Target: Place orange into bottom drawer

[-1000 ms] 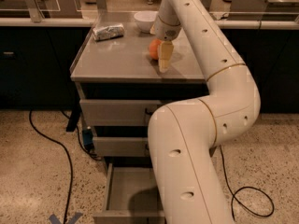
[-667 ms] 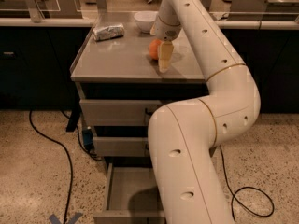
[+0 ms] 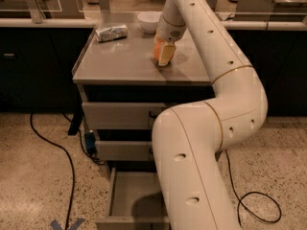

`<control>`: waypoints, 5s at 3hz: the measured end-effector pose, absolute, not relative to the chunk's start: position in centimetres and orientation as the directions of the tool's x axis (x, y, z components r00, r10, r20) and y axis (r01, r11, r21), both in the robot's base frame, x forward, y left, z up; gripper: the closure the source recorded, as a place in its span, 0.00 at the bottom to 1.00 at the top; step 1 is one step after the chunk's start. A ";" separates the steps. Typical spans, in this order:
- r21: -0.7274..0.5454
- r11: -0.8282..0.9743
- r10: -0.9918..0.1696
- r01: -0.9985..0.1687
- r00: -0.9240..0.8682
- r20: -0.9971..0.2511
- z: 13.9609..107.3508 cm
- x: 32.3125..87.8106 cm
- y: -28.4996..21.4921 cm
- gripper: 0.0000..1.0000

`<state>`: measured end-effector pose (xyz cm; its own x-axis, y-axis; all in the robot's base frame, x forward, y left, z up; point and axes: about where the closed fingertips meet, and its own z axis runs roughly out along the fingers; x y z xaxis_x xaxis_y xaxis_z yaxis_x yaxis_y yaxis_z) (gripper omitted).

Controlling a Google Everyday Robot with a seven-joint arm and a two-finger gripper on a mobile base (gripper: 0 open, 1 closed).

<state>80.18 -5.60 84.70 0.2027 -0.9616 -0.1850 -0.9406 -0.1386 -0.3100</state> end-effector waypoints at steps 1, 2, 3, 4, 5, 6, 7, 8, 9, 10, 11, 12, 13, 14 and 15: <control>-0.310 -0.139 -0.962 -0.941 0.203 -0.185 84.7 80.2 -5.6 0.69; -0.310 -0.139 -0.962 -0.941 0.203 -0.185 84.7 80.2 -5.6 0.91; -0.310 -0.139 -0.962 -0.941 0.203 -0.185 84.7 80.2 -5.6 1.00; -0.311 -0.139 -0.961 -0.940 0.203 -0.186 84.7 80.2 -5.6 1.00; -0.360 -0.140 -0.946 -0.922 0.232 -0.227 87.0 80.1 -5.2 1.00; -0.410 -0.141 -0.927 -0.901 0.266 -0.264 90.8 79.0 -5.1 1.00; -0.448 -0.140 -0.913 -0.883 0.290 -0.286 94.9 77.1 -5.4 1.00; -0.452 -0.145 -0.905 -0.880 0.302 -0.299 98.5 73.9 -6.0 1.00; -0.438 -0.160 -0.897 -0.885 0.315 -0.309 100.9 69.8 -6.2 1.00; -0.469 -0.144 -0.888 -0.871 0.323 -0.327 104.6 64.5 -6.5 1.00; -0.461 -0.132 -0.886 -0.878 0.313 -0.342 105.2 59.9 -6.6 1.00; -0.411 -0.156 -0.893 -0.898 0.306 -0.331 102.6 58.8 -6.2 1.00; -0.413 -0.167 -0.893 -0.895 0.315 -0.322 102.2 58.4 -5.4 1.00; -0.410 -0.152 -0.904 -0.899 0.294 -0.310 101.6 56.2 -4.3 1.00; -0.384 -0.115 -0.924 -0.916 0.240 -0.297 99.1 53.0 -3.7 1.00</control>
Offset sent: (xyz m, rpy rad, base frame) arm 0.0000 0.0000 0.0000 0.0000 0.0000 0.0000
